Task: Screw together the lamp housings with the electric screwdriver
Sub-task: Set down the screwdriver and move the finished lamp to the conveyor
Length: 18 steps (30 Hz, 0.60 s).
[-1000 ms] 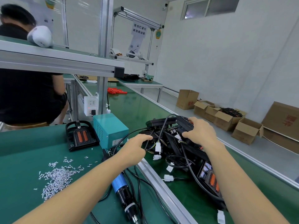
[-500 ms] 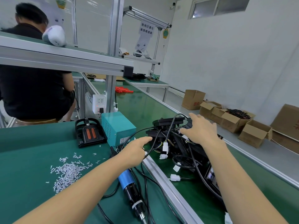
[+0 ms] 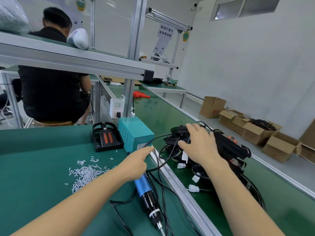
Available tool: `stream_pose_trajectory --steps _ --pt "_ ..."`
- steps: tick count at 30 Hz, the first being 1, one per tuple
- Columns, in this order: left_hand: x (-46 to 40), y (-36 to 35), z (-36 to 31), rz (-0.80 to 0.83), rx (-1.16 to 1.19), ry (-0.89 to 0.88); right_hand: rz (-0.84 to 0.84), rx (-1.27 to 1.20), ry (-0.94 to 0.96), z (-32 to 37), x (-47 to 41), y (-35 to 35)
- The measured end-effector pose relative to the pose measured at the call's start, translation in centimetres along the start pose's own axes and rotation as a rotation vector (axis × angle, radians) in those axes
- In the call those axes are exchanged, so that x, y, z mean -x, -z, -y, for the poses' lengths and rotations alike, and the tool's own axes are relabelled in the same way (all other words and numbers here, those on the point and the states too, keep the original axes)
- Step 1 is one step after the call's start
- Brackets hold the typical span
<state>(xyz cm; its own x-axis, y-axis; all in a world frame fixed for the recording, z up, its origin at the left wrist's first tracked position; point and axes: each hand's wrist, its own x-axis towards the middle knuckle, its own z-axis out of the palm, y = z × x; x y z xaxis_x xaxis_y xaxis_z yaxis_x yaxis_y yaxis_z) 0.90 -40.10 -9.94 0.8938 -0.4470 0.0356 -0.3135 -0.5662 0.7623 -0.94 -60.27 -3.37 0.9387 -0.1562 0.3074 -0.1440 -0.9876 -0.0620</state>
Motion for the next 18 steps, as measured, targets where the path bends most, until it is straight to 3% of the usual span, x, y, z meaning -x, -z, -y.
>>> stream_pose_trajectory --steps 4,10,18 --pt "1.9 1.2 1.7 -0.014 -0.140 0.039 0.082 -0.044 0.034 2.4 0.9 -2.4" --pt "5.6 3.1 4.9 -0.065 -0.258 0.154 0.249 -0.113 0.233 8.7 3.1 -6.6" --pt "9.9 5.4 9.0 -0.164 -0.362 0.259 0.317 -0.194 0.431 17.2 5.7 -10.0"
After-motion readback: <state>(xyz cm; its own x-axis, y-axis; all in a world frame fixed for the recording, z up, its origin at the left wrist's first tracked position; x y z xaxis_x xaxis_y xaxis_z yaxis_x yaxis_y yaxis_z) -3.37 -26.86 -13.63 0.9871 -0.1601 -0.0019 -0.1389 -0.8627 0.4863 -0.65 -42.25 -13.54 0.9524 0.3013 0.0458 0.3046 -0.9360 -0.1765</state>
